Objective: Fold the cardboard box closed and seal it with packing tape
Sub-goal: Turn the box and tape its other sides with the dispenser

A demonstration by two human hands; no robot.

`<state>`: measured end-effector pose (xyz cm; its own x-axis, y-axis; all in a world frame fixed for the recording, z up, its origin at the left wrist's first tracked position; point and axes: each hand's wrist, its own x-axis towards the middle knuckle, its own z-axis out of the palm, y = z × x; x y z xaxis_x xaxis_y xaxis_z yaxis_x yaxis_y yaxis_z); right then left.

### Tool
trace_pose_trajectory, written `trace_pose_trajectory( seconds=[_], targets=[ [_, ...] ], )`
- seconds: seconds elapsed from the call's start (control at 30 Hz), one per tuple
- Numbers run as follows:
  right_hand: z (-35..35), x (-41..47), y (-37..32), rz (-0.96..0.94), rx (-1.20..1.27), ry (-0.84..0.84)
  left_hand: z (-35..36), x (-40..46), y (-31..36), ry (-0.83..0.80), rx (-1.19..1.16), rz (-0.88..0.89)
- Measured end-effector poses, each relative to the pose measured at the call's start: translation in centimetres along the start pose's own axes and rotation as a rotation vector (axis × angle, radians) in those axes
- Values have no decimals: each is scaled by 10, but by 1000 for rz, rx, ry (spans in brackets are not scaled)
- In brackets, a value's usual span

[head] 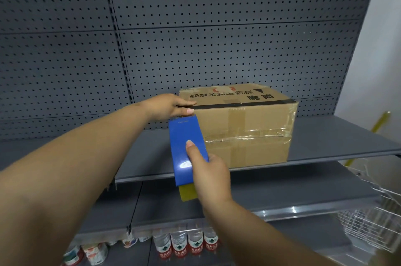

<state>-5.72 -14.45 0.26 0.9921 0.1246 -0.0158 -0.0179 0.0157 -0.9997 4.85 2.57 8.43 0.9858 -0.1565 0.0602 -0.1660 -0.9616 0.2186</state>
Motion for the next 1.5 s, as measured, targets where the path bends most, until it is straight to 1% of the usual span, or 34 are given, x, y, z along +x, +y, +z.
trace_pose_trajectory(
  seconds=[0.17, 0.3, 0.43, 0.5, 0.63, 0.77, 0.97, 1.13, 1.33, 1.5],
  targets=[
    [-3, 18, -14, -26, 21, 3, -7, 6, 2, 44, 30, 49],
    [-1, 21, -9, -29, 9, 8, -6, 9, 6, 38, 67, 86],
    [-3, 21, -8, -50, 5, 30, -2, 10, 5, 80, 26, 99],
    [-7, 21, -13, -88, 12, 42, -9, 13, 11, 95, -12, 92],
    [-16, 20, -34, -142, 29, 19, -31, 25, 30, 43, -23, 55],
    [-27, 30, -69, -140, 32, -41, -46, 44, 40, 35, -11, -10],
    [-45, 53, -98, -137, 40, -58, -58, 60, 51, 82, -92, -39],
    [-36, 49, -84, -159, -17, -52, -61, 65, 56, 95, -50, -49],
    [-18, 35, -56, -199, 72, 3, -54, 64, 52, 79, -35, -31],
    [-13, 23, -40, -192, 55, 59, -47, 64, 48, 112, -47, -15]
  ],
)
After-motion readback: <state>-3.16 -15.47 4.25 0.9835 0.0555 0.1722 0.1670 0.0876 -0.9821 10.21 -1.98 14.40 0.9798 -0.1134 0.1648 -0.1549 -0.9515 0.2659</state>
